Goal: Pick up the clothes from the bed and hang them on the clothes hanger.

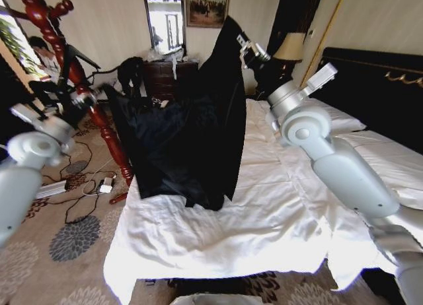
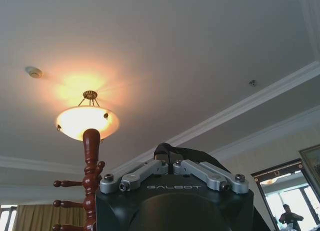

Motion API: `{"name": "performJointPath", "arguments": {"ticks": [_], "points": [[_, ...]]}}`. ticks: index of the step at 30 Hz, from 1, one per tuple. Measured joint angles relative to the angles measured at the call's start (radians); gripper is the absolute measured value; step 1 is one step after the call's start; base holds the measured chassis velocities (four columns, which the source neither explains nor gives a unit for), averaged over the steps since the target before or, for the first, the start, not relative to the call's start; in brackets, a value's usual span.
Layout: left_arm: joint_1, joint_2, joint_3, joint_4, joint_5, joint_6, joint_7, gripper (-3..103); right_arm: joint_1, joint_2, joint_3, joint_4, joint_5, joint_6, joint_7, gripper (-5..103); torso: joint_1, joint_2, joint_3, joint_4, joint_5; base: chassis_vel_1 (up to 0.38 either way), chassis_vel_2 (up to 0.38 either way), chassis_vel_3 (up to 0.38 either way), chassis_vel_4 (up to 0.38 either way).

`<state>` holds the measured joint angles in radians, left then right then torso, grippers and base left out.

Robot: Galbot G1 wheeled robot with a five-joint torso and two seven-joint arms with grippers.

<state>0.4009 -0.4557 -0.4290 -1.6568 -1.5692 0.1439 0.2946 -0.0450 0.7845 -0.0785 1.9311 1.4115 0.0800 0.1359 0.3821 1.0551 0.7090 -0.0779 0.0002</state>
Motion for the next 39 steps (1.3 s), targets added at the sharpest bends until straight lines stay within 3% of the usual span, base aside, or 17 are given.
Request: {"name": "performJointPath", "arguments": {"ticks": [1,3,4,6,8,9,10,12,14,15,18,23,25,29,32,37,39], "points": [[0.0,0.0,0.0,0.0,0.0,0.0,0.0,0,0.0,0.0,0.0,0.0,0.0,0.0,0.0,0,0.0,0.0,0.0,0.0,0.0,0.0,0.0,0.0,0.0],[0.054,0.043,-0.049,-0.148,-0.013,-0.002,-0.001,0,-0.05,-0.052,0.043,0.055,-0.003,-0.004,0.011,0,0.0,0.0,0.0,0.0014,0.0007,0.0,0.0,0.0,0.0],[0.106,0.042,-0.101,-0.225,0.008,0.0,0.002,0,-0.084,-0.078,0.057,0.083,-0.017,-0.004,0.013,0,-0.001,0.0,0.0,-0.0001,-0.002,0.0,0.0,0.0,0.0],[0.144,0.035,-0.148,-0.266,0.03,0.0,0.003,0,-0.107,-0.091,0.064,0.1,-0.028,-0.004,0.014,0,-0.001,0.0,0.0,-0.001,-0.0021,0.0,0.0,0.0,0.0],[0.361,-0.052,-0.318,-0.408,0.183,-0.004,0.025,0,-0.232,-0.132,0.085,0.162,-0.075,-0.004,0.019,0,-0.001,0.001,-0.001,-0.0007,0.0034,0.0,0.0,0.0,0.0],[0.504,-0.114,-0.342,-0.451,0.271,0.004,0.04,0,-0.297,-0.145,0.089,0.183,-0.101,-0.004,0.021,0,-0.001,0.0,-0.001,-0.0007,0.0006,0.0,0.0,0.0,0.0],[0.504,-0.114,-0.342,-0.451,0.271,0.004,0.04,0,-0.297,-0.145,0.089,0.183,-0.101,-0.004,0.021,0,-0.001,0.0,-0.001,-0.0007,0.0006,0.0,0.0,0.0,0.0],[0.669,-0.192,-0.346,-0.479,0.374,0.005,0.055,0,-0.366,-0.155,0.09,0.196,-0.133,-0.004,0.021,0,0.0,0.0,0.0,-0.0009,-0.0022,0.0,0.0,0.0,0.0],[0.921,-0.332,-0.311,-0.495,0.558,0.004,0.072,0,-0.459,-0.16,0.093,0.199,-0.181,-0.004,0.024,0,0.0,0.0,0.0,0.0013,-0.0003,0.0,0.0,0.0,0.0],[0.921,-0.332,-0.311,-0.495,0.558,0.004,0.072,0,-0.459,-0.16,0.093,0.199,-0.181,-0.004,0.024,0,0.0,0.0,0.0,0.0013,-0.0003,0.0,0.0,0.0,0.0],[1.067,-0.44,-0.274,-0.488,0.682,0.006,0.051,0,-0.507,-0.147,0.094,0.176,-0.203,-0.003,0.038,0,-0.001,0.0,0.0,-0.0008,0.0002,0.0,0.0,0.0,0.0],[1.196,-0.481,-0.262,-0.512,0.71,0.049,-0.024,0,-0.539,-0.128,0.09,0.154,-0.223,-0.003,0.068,0,0.0,0.0,0.0,0.0006,0.0001,0.0,0.0,0.0,0.0],[1.278,-0.487,-0.259,-0.554,0.692,0.081,-0.074,0,-0.553,-0.126,0.092,0.152,-0.233,-0.003,0.075,0,0.0,0.0,0.0,-0.0005,0.0,0.0,0.0,0.0,0.0],[1.404,-0.492,-0.243,-0.612,0.682,0.128,-0.155,0,-0.568,-0.129,0.103,0.156,-0.243,-0.003,0.075,0,0.0,0.0,0.0,0.0004,0.0002,0.0,0.0,0.0,0.0],[1.473,-0.506,-0.196,-0.638,0.7,0.153,-0.21,0,-0.586,-0.132,0.114,0.165,-0.253,-0.003,0.07,0,0.0,0.0,0.0,-0.0003,-0.0002,0.0,0.0,0.0,0.0],[1.512,-0.526,-0.169,-0.655,0.764,0.159,-0.226,-1,-0.602,-0.133,0.125,0.172,-0.259,0.0,0.064,0,0.0,0.0,0.0,-0.0001,-0.0002,0.0,0.0,0.0,0.0],[1.54,-0.53,-0.171,-0.676,0.803,0.159,-0.225,10,-0.612,-0.138,0.134,0.176,-0.261,0.003,0.057,0,0.0,0.0,0.0,-0.0001,-0.0003,0.0,0.0,0.0,0.0]]}}
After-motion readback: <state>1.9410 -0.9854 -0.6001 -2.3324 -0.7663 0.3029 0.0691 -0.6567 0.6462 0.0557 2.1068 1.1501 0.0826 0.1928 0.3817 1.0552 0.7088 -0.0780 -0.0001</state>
